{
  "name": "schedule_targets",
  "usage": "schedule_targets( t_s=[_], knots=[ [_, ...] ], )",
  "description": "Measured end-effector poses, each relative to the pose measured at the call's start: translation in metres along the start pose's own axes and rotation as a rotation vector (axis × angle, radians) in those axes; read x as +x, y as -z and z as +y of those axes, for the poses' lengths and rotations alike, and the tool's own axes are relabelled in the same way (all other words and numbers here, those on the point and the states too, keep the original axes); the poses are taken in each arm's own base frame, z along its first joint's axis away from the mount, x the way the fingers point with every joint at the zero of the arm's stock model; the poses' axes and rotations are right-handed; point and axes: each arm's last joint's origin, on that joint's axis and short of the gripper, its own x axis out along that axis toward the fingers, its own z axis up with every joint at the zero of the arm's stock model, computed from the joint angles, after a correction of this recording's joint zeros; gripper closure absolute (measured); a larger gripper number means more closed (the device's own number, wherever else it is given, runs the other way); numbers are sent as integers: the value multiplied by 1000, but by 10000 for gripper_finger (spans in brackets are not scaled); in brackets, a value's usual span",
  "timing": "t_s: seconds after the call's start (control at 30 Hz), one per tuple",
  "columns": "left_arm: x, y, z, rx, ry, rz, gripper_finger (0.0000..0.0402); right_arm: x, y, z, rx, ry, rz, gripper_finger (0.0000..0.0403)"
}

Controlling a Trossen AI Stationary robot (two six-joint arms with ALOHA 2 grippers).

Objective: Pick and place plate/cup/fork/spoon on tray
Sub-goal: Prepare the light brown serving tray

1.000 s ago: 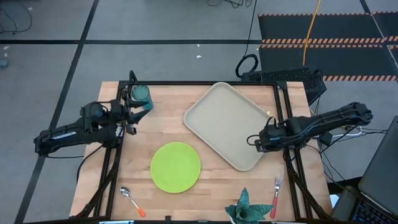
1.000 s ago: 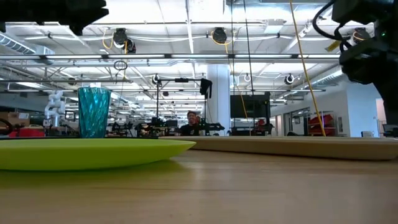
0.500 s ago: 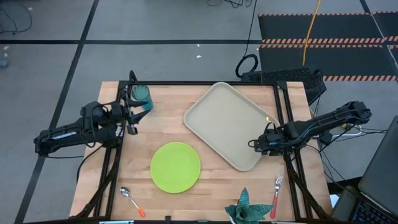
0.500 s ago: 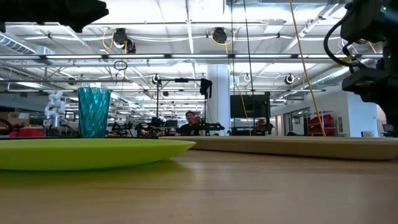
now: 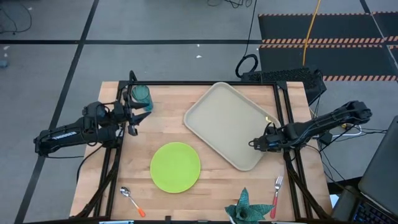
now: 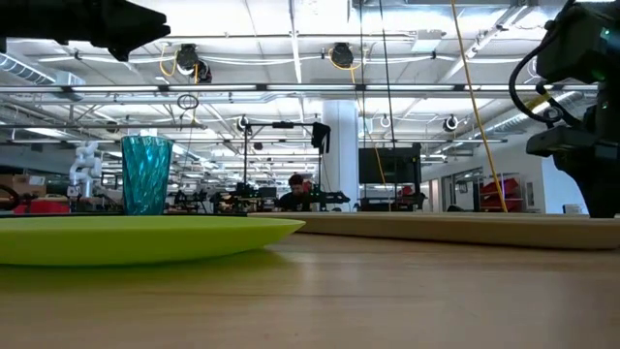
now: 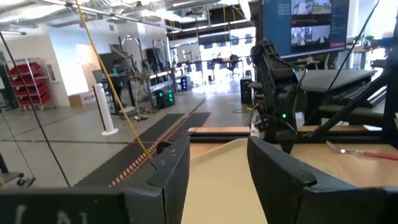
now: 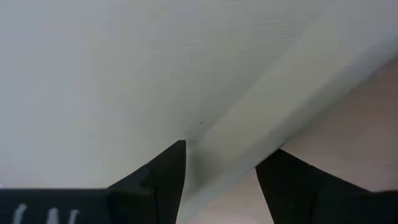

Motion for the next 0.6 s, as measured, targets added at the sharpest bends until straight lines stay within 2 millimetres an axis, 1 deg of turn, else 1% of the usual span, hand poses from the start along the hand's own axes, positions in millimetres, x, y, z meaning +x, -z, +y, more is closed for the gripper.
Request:
schedule_targets(
  t_s=[0.27, 0.6],
  knots=[
    [0, 0, 0, -6, 0, 4, 236, 2, 0, -1, -113, -9, 20, 220],
    [0, 0, 0, -26, -3, 5, 236, -2, 2, 3, -259, -16, 45, 225]
  ],
)
